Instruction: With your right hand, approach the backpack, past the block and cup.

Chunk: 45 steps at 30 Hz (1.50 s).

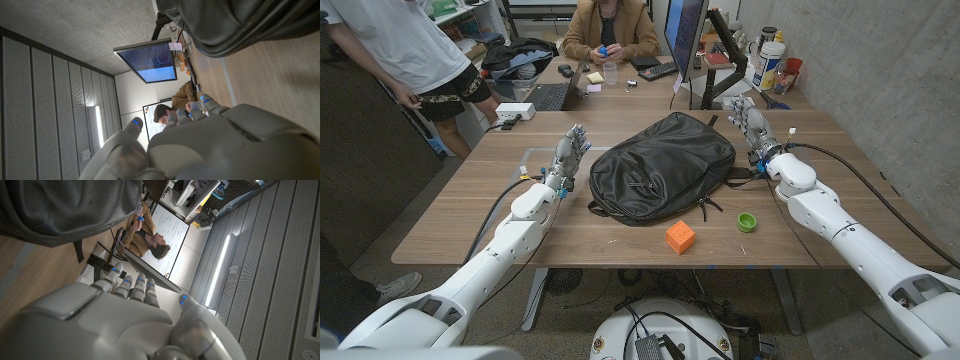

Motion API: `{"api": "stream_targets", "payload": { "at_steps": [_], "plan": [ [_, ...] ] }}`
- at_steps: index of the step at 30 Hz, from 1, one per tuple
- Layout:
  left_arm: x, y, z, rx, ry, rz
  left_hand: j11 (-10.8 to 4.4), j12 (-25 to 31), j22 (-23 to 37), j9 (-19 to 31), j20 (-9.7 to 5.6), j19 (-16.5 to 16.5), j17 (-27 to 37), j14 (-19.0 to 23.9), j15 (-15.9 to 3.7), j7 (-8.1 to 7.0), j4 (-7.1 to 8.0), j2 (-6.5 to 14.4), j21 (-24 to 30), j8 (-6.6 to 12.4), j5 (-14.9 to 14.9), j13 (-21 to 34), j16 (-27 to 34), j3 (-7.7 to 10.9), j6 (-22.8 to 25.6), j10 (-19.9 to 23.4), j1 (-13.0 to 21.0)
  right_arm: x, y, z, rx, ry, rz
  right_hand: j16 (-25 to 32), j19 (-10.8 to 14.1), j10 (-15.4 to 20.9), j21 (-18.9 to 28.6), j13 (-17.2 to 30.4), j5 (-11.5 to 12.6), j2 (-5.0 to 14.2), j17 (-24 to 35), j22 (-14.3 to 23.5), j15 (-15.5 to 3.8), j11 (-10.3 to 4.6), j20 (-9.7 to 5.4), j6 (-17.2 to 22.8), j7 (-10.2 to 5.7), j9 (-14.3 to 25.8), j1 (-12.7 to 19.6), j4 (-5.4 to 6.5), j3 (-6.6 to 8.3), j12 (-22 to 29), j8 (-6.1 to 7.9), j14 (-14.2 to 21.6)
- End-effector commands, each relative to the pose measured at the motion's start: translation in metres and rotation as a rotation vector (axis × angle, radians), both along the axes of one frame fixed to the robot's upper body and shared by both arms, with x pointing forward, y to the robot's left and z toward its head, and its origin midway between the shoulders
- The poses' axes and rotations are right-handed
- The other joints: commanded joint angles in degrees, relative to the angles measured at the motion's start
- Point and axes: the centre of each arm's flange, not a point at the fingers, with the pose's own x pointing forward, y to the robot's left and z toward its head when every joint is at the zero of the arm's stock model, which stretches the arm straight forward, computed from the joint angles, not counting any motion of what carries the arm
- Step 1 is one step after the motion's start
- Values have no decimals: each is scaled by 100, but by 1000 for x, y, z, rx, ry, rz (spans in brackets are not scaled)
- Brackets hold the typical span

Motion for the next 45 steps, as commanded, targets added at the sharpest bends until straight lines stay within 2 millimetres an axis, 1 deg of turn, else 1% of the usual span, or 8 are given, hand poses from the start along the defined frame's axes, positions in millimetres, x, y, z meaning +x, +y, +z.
{"api": "stream_targets", "payload": {
  "at_steps": [1,20,45],
  "plan": [
    [2,1,0,-3,-2,1,19,37,17,16,-631,-70,12,-99,-430,-6,-1,666,42,32,46,14,24,4,-87,-39,23,0,2,7,-15,-12,-5,8,33,41,-39,31,32,573,15,15,-203,-2,-601,81,4,6,43,1,40,20,15,42],
    [4,3,1,-6,0,1,25,35,17,16,-628,-69,13,-96,-431,-5,0,667,50,33,47,14,25,1,-85,-43,21,0,6,16,-48,-28,-14,7,43,40,-64,31,31,573,14,16,-207,-27,-606,98,-17,7,47,-1,53,15,11,45],
    [5,3,2,-6,-2,2,31,35,16,16,-624,-78,13,-96,-419,6,1,669,59,32,47,14,26,-3,-90,-46,20,-3,10,26,-89,-49,-25,6,54,50,-96,30,30,571,13,16,-213,-17,-602,118,-19,7,52,-4,70,13,7,50]
  ]
}}
